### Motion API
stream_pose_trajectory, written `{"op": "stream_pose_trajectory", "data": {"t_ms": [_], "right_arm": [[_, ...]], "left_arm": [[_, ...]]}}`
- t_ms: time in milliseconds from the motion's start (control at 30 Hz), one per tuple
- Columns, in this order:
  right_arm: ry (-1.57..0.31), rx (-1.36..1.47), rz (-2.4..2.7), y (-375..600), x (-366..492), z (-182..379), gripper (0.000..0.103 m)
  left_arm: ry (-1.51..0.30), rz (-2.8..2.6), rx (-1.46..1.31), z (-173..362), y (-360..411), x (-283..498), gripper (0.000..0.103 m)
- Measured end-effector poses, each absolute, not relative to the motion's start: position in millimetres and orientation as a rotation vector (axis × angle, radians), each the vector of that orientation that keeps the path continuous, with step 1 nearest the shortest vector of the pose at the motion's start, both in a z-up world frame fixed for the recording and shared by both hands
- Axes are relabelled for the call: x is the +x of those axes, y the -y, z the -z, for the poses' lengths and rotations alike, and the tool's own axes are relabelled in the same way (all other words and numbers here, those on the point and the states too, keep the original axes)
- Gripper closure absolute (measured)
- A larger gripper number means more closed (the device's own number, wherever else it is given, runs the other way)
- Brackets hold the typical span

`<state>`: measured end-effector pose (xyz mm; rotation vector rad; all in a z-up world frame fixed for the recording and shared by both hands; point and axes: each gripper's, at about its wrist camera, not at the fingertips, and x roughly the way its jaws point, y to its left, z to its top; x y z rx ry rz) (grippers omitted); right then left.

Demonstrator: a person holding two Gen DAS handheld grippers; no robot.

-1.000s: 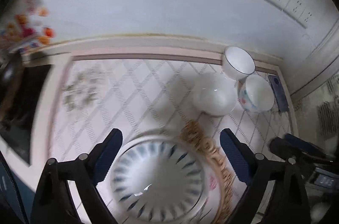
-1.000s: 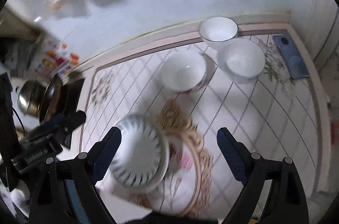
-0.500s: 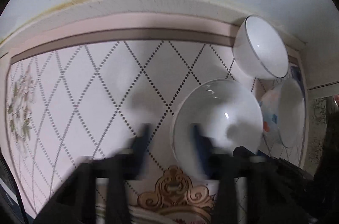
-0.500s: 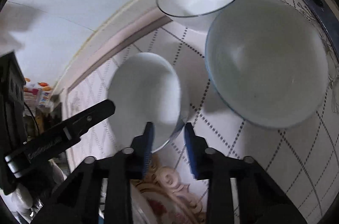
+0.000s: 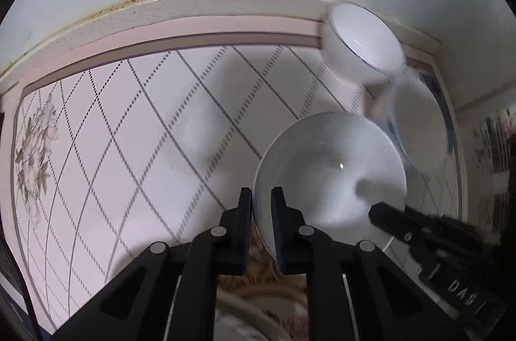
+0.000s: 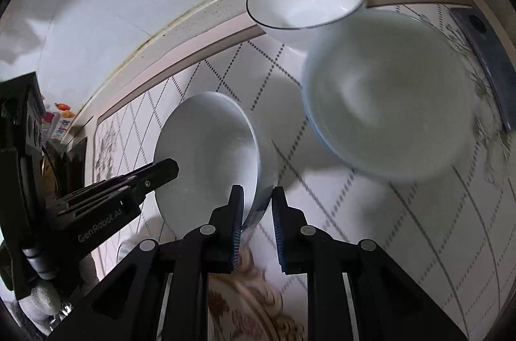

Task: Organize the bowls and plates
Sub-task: 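Carry the white bowl with both tools toward the blue-dot bowl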

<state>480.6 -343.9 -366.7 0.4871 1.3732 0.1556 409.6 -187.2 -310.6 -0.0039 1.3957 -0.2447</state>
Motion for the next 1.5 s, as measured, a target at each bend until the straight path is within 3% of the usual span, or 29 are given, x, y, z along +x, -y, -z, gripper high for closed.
{"op": "stream_pose_trajectory", "data": {"t_ms": [400, 667, 1300, 1500], "right_arm": [[-1.361, 0.495, -0.126, 387.3, 361.3, 329.6, 0.083], [-1.345, 0.527, -0.072, 427.1, 304.4, 338.1, 0.084], [-1.358, 0.592, -0.035, 453.7, 282.4, 362.9, 0.084], [-1.444, 0.635, -0.049, 460.8, 285.2, 363.0, 0.083]], "left_arm": [[-1.401, 0.362, 0.019, 284.5, 230.4, 322.4, 0.093], [-1.402, 0.401, 0.088, 297.3, 263.1, 300.6, 0.093], [-1.423, 0.418, 0.177, 320.9, 288.1, 291.3, 0.093], [-1.413, 0.404, 0.099, 290.0, 270.7, 305.2, 0.092]]}}
